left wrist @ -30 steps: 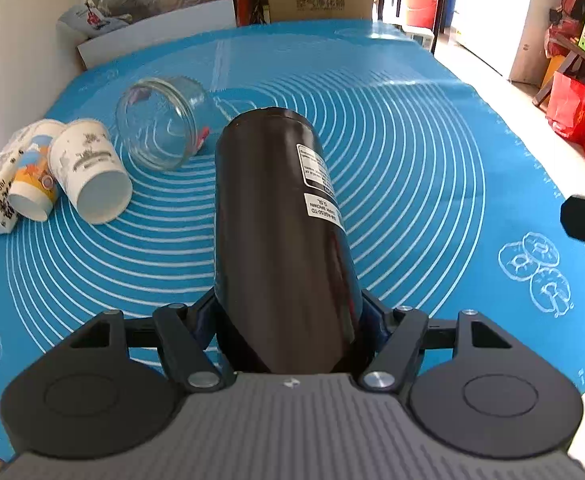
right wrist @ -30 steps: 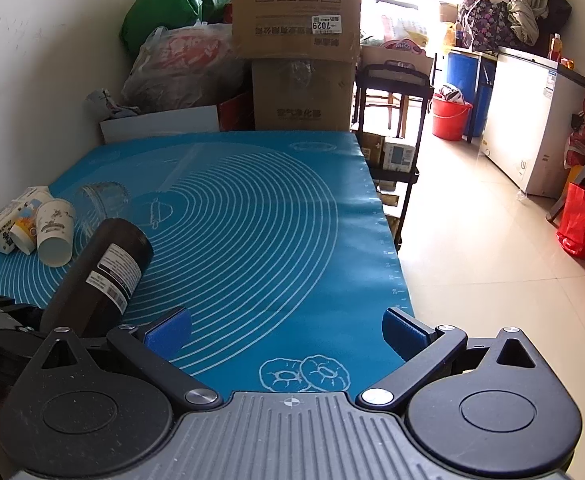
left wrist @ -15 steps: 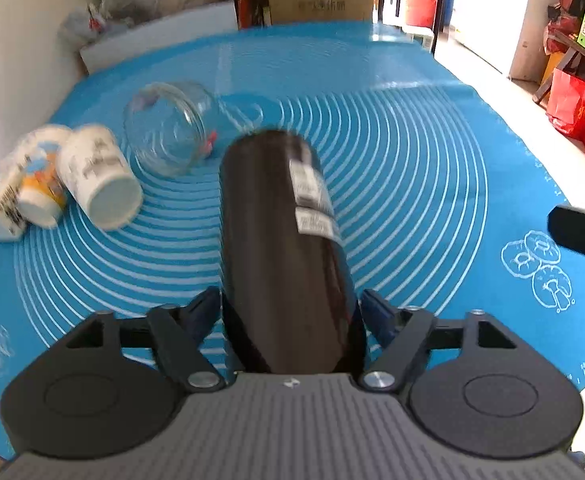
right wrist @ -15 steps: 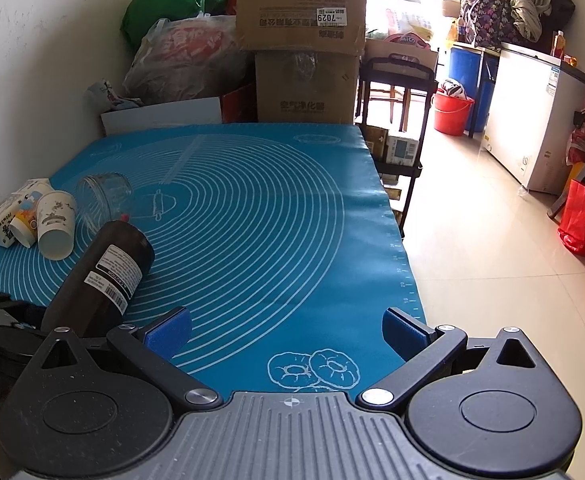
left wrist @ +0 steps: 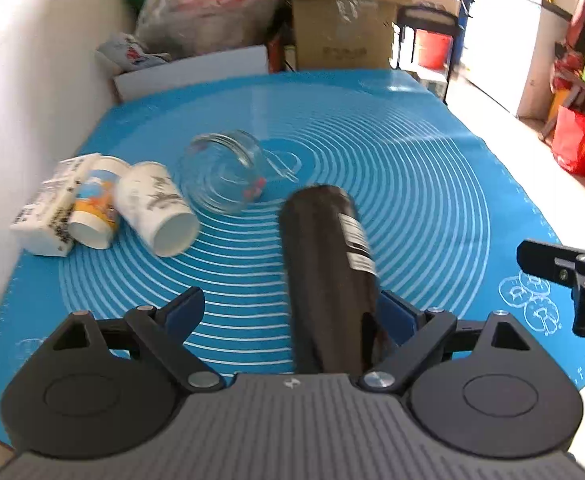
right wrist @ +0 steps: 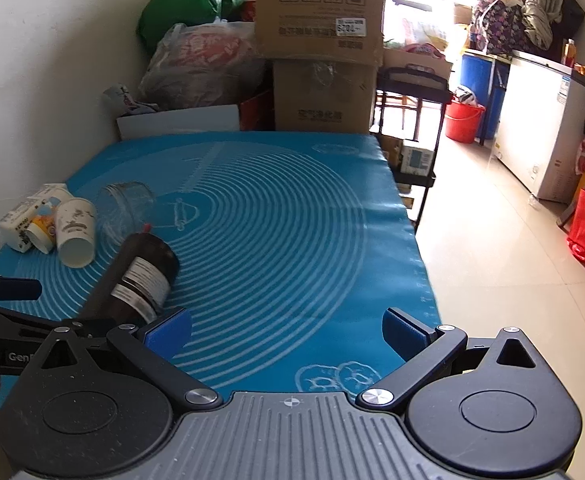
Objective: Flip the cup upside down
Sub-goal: 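Lift the black thermos with the left gripper, then grasp the thermos body with the right gripper while the left gripper releases it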
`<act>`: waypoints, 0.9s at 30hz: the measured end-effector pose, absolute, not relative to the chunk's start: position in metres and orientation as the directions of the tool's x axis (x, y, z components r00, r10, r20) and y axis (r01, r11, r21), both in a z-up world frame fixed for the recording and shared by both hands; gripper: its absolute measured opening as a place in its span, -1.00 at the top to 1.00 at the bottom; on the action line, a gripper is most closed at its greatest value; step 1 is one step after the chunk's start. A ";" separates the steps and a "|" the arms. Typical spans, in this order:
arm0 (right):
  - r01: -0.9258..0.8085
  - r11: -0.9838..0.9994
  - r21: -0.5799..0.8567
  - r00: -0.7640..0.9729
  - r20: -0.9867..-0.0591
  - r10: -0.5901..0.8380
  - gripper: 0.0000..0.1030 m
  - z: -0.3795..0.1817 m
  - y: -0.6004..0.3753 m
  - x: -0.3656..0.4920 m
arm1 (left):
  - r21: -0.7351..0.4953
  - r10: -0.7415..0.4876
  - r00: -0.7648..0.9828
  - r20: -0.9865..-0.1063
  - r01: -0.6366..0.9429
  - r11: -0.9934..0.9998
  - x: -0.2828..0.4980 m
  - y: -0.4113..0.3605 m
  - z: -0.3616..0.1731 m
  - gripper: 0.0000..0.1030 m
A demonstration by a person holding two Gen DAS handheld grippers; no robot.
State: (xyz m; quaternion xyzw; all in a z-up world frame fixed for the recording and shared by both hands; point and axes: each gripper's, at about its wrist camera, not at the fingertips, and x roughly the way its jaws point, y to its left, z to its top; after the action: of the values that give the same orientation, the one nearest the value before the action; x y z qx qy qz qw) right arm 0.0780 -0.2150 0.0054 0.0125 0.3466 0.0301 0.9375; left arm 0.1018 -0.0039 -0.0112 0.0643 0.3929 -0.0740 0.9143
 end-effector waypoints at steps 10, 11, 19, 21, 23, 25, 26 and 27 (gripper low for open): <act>-0.141 0.983 0.119 0.668 -0.721 0.183 -1.00 0.010 -0.157 0.123 | 0.073 0.009 0.721 -0.693 0.058 0.996 0.113 0.056 0.000 -0.88; -0.146 0.980 0.134 0.650 -0.734 0.198 -1.00 0.008 -0.150 0.130 | 0.073 0.016 0.714 -0.700 0.050 0.996 0.117 0.063 -0.003 -0.88; -0.171 0.973 0.155 0.508 -0.832 0.222 -1.00 -0.024 -0.098 0.182 | 0.055 0.040 0.672 -0.740 0.002 0.998 0.137 0.104 -0.033 -0.88; -0.175 0.977 0.118 0.488 -0.852 0.190 -0.99 -0.034 -0.085 0.190 | 0.059 0.043 0.666 -0.745 0.001 0.998 0.137 0.110 -0.038 -0.88; -0.175 0.980 0.095 0.466 -0.869 0.167 -0.95 -0.045 -0.076 0.198 | 0.067 0.048 0.663 -0.747 0.003 0.998 0.137 0.115 -0.042 -0.88; -0.166 0.982 0.084 0.443 -0.884 0.151 -0.86 -0.055 -0.071 0.205 | 0.066 0.043 0.667 -0.744 0.010 0.998 0.137 0.118 -0.043 -0.88; -0.159 0.984 0.075 0.433 -0.891 0.137 -0.76 -0.060 -0.070 0.208 | 0.066 0.040 0.668 -0.743 0.013 0.998 0.138 0.119 -0.043 -0.88; -0.151 0.986 0.064 0.429 -0.895 0.124 -0.66 -0.064 -0.069 0.210 | 0.065 0.038 0.669 -0.742 0.015 0.998 0.138 0.119 -0.044 -0.88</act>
State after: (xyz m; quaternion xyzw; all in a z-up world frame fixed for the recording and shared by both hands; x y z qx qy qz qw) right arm 0.2103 -0.0690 -0.0641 -0.0130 0.5281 0.0812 0.8452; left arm 0.1382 0.1192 -0.0436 0.0328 0.4068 0.0061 0.9129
